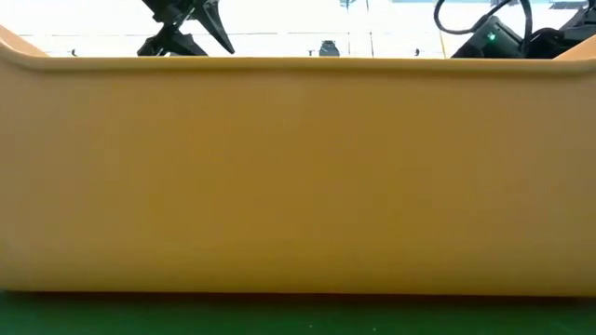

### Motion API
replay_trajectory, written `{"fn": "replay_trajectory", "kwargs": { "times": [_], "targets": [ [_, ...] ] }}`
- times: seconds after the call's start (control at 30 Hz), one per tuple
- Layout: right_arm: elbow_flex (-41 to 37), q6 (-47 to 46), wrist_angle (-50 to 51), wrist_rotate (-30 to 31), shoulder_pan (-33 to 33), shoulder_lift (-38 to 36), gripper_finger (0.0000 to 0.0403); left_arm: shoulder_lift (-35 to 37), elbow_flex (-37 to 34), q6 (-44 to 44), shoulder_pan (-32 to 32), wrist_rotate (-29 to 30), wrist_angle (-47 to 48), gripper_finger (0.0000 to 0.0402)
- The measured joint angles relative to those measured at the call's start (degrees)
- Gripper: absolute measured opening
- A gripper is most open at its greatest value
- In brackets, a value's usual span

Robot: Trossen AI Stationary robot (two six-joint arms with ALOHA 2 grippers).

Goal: Sort & place blocks by color
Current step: Put the blue block into the black bin

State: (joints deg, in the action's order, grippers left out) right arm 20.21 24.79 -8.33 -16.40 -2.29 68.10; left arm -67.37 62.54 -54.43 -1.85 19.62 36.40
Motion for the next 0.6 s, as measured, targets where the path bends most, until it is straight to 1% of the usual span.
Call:
{"fn": "replay_trajectory", "kwargs": {
  "times": [0.3,0.43,0.6],
  "targets": [
    [0.0,-3.1,-3.5,0.0,0.3,7.8,0.0265,0.0,0.0,0.2,0.0,0.0,0.0,0.0175],
    [0.0,-4.5,-7.3,-0.4,0.3,11.0,0.0246,0.0,0.0,0.2,0.0,0.0,0.1,0.0175],
    [0.1,-10.6,-8.9,-0.3,0.3,13.6,0.0206,0.0,0.0,0.3,0.0,0.0,0.1,0.0175]
  ]
}}
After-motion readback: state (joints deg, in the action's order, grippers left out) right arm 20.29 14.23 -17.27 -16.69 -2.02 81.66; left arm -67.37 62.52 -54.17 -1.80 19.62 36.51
